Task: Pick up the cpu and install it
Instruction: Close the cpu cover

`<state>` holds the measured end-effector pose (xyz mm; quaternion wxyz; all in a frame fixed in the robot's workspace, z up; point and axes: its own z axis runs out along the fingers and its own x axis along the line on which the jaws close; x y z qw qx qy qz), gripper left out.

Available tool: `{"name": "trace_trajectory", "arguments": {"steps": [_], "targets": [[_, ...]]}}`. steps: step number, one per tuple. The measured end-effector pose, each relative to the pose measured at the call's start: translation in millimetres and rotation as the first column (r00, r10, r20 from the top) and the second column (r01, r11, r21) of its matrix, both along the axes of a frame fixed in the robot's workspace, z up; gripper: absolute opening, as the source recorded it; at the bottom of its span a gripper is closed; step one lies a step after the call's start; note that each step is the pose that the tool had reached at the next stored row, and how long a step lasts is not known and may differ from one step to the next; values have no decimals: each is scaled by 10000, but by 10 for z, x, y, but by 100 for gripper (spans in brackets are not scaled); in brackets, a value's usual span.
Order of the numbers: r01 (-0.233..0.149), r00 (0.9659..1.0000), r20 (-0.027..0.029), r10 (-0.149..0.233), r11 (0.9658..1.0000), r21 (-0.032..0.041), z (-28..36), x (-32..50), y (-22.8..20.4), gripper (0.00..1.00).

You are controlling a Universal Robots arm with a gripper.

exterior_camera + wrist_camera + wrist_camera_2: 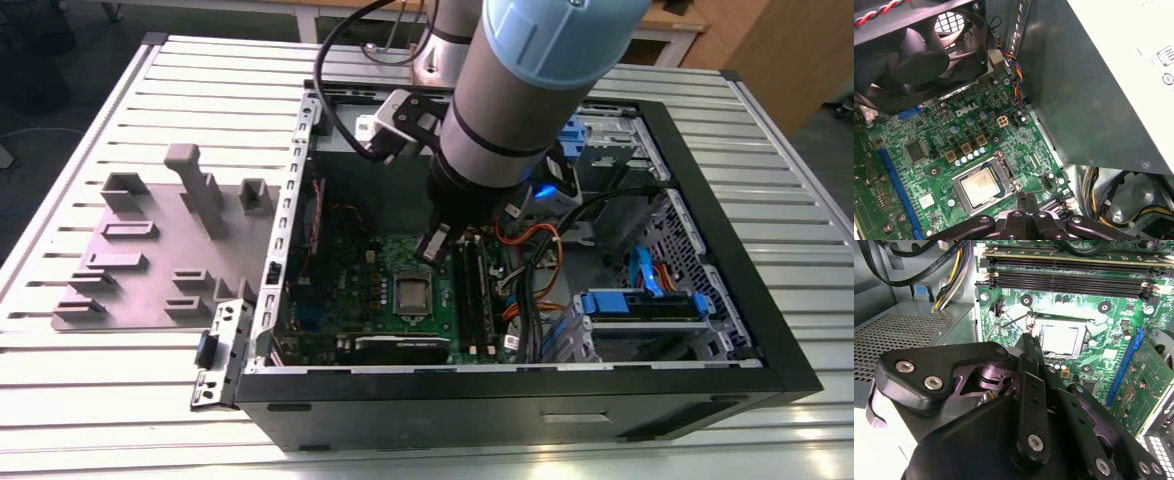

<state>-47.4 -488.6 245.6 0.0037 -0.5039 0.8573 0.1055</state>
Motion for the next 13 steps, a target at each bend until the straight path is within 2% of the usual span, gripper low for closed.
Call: {"name": "trace_trajectory", "arguments": {"steps": [2,4,5,8,10,13], "targets": [[-15,10000,1,15,10000,-1,0,-2,-17,11],[-31,10000,0,31,10000,-2,-1,-8,-56,11],[-41,10000,0,41,10000,0,-3,-13,-93,11],[-52,10000,-10,52,10000,-5,-9,-21,-145,11],[-75,10000,-32,75,10000,-3,-25,-29,-155,11],[-178,9998,-37,178,9998,-5,-70,-68,-156,11]]}}
